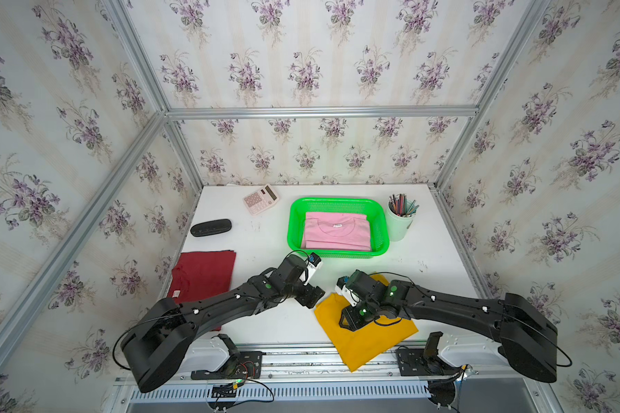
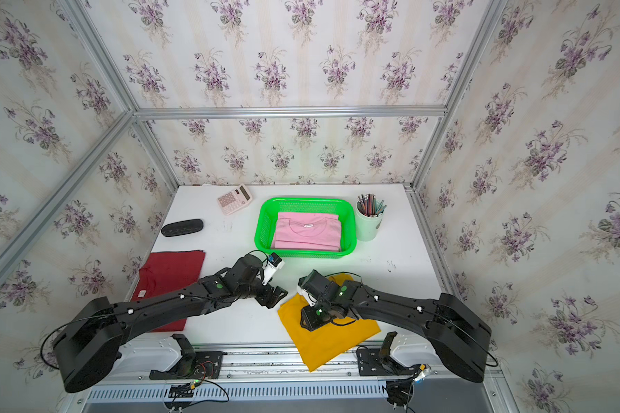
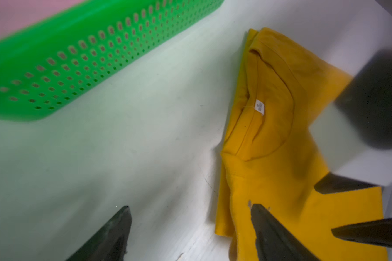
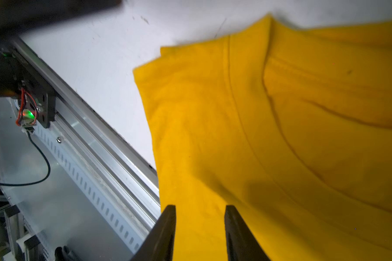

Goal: Put the folded t-shirts into the basket
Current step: Pick up the T-shirt from the center of the board.

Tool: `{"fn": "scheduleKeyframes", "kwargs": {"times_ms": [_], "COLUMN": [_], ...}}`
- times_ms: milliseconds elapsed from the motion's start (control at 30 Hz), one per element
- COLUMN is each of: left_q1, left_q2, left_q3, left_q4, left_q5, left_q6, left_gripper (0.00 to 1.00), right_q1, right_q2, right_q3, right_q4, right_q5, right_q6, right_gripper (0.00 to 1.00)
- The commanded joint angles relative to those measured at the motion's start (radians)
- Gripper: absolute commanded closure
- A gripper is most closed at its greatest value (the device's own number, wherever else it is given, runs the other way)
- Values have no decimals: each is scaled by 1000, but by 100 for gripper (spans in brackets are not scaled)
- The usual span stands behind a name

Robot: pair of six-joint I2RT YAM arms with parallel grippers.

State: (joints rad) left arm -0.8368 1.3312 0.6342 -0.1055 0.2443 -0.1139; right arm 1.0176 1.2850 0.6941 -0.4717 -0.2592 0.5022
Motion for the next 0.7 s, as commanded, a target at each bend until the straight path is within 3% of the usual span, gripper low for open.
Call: {"fn": "scheduleKeyframes", "kwargs": {"times_ms": [0,267,400,467,533,667], "left_q1": [-12,-41,-41,-42,-44,-44], "left_q2": [35,142,189,214,245,310], "left_q3": [22,68,103,125,145,181], "left_q4": [-69,-143,-197,-227,-243,-259], "left_q5": [179,317,249,230,239,270], "left_q6": [6,17,29,46,59,85], "left_gripper": [17,25,39,42,42,61], "right_q1": [-9,-137,-214,-257,-301,-343], "right_q2": [-9,-82,-100,-93,-87,-85], "right_q3": [37,60,77,80,76,74], "right_q4": [-76,-126,-150,-151,-138,-99], "right_q5": [148,272,332,341,332,338], "right_q6": [33,80,123,160,201,254], "right_gripper": [53,52,37,27,23,16]}}
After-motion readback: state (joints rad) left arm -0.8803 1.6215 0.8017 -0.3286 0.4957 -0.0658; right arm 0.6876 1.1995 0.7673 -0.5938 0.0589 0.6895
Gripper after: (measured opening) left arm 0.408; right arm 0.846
